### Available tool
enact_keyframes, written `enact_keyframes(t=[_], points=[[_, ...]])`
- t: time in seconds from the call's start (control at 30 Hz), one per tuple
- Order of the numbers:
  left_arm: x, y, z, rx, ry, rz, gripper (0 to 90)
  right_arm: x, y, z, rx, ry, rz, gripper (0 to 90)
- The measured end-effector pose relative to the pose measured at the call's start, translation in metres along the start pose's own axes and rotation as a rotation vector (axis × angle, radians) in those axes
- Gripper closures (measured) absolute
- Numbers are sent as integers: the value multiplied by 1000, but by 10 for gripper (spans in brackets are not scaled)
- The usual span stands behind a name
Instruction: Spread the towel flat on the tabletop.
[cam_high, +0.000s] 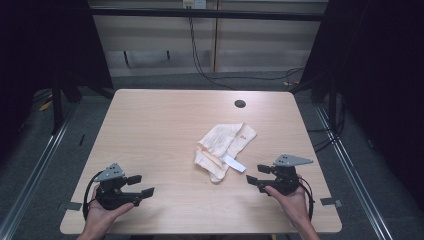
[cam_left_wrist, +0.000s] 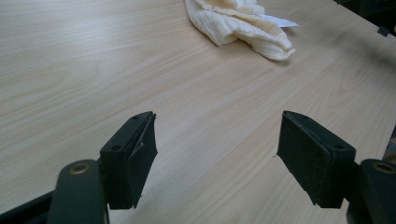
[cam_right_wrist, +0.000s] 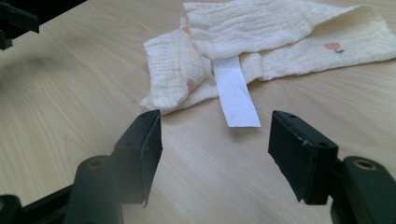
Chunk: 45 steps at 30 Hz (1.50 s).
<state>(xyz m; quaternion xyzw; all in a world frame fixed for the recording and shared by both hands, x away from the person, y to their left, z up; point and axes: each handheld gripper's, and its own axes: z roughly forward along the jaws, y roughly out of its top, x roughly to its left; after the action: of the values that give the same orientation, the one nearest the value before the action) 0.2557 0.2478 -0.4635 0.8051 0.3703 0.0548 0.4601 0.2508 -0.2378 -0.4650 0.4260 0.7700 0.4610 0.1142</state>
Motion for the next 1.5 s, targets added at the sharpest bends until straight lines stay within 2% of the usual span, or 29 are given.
enact_keyframes(t=[0.03,0.13,0.4,0.5,0.53,0.57,0.7,0.77,0.83,0.97,1.1,1.27,1.3,1.33,1.37,1.5], points=[[0,0,0,3,0,3,278,0,2,5,17,7,-7,346],[0,0,0,1,1,-3,281,1,7,9,24,10,-18,347],[1,0,-2,-9,4,-2,288,-4,36,30,-2,53,-48,299],[1,1,0,-3,5,0,288,-4,53,39,21,74,-61,275],[1,1,0,-3,5,0,288,-4,53,39,21,74,-61,275],[0,1,1,-2,2,12,288,-5,60,43,23,78,-72,274],[-1,1,0,-3,0,17,289,-9,66,50,32,81,-74,275],[-1,1,-2,-8,0,20,288,-14,70,58,47,89,-73,302],[-1,0,-2,-5,4,24,289,-17,75,67,66,79,-85,292],[-1,0,-2,-3,3,22,289,-21,81,75,75,73,-92,288],[-1,0,-1,0,4,25,289,-29,86,92,127,71,-113,298],[-1,0,-3,-2,4,26,289,-35,85,102,133,76,-102,318],[-1,0,-3,-5,2,22,289,-38,83,108,154,50,-108,351],[-1,0,-3,-5,2,22,291,-38,83,108,154,50,-108,351],[-1,0,-3,-3,6,24,291,-42,80,114,182,21,-119,372],[-1,0,-3,1,7,29,292,-47,75,122,191,23,-116,394]])
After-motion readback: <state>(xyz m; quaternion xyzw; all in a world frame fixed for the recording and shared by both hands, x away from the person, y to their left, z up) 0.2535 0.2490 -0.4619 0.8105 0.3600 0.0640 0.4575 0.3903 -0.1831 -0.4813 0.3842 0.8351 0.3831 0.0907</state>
